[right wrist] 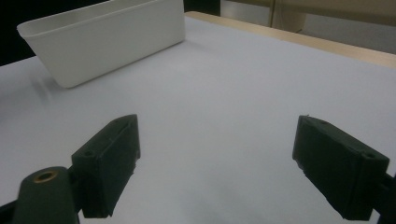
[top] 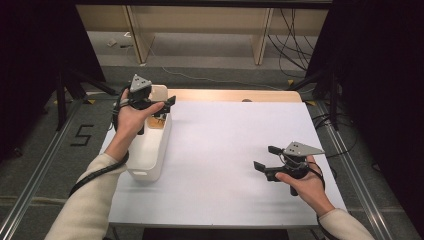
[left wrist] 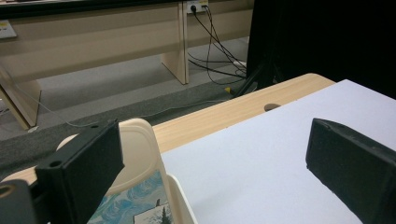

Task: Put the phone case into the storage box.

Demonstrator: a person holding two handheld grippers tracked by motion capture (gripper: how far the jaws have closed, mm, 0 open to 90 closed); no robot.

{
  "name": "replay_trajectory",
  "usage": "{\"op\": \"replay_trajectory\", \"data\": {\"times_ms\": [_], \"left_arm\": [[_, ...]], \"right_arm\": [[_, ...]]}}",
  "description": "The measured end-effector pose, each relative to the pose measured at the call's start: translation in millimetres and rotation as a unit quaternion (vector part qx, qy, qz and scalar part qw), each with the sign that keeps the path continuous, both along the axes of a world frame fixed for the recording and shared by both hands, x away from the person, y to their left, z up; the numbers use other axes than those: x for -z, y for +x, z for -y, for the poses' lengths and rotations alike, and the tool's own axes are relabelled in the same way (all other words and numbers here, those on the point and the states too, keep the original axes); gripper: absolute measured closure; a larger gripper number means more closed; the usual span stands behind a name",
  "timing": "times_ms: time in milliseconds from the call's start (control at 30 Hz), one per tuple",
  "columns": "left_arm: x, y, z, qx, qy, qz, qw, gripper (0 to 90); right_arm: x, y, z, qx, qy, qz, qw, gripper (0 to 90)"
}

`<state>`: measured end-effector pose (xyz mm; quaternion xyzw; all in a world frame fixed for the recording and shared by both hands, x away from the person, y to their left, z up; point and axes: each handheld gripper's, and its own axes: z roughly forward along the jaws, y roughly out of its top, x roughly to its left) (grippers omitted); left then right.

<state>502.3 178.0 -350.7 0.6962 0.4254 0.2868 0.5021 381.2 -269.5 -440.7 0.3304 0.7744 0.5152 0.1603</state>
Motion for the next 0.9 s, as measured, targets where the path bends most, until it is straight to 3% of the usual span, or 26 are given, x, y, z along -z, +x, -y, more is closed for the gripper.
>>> {"op": "replay_trajectory", "data": {"times_ms": [900], "left_arm": [[11.9,-34.9,6.2,0.037,0.000,-0.002,0.9993,3.4]], "right_arm": [[-0.1,-0.1,-0.5,0.000,0.000,0.000,1.0000,15.8]]}}
